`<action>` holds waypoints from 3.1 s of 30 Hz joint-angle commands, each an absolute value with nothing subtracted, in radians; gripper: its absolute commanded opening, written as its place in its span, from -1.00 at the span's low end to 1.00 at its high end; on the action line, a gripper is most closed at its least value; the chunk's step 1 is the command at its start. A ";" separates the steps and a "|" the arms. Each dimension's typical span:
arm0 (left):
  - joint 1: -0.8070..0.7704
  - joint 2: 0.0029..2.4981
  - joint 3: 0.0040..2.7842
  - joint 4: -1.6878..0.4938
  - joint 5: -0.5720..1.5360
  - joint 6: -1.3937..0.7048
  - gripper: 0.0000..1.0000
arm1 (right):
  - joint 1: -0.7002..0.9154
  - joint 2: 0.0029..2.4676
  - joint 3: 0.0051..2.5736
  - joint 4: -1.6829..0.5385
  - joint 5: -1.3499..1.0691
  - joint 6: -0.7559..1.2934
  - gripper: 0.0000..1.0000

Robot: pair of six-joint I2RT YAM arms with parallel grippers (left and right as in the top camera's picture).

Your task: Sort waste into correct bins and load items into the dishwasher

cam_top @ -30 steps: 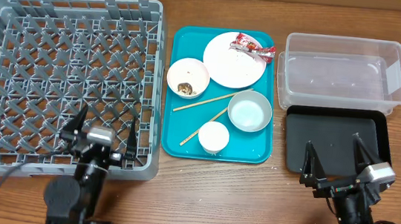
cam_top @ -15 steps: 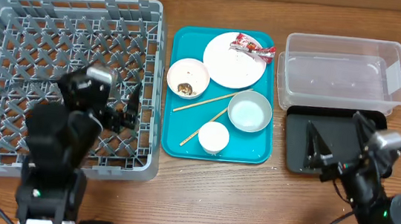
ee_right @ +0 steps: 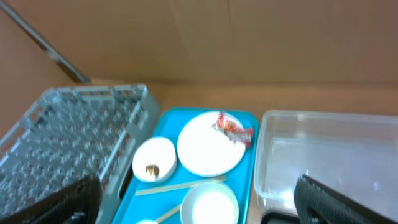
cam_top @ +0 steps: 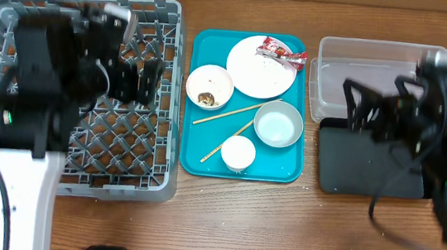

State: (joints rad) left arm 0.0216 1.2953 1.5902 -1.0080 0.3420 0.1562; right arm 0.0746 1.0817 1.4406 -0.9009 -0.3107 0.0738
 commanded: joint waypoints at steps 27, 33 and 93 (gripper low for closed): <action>0.019 1.724 1.966 -1.293 0.244 0.142 1.00 | 0.453 1.980 2.003 -0.838 0.125 0.529 0.99; 0.019 1.753 1.966 -1.305 0.244 0.142 1.00 | 0.448 2.093 2.004 -0.843 0.189 0.490 0.99; 0.019 1.763 1.966 -1.305 0.244 0.142 1.00 | 0.102 2.139 2.190 -1.291 0.137 0.479 -0.92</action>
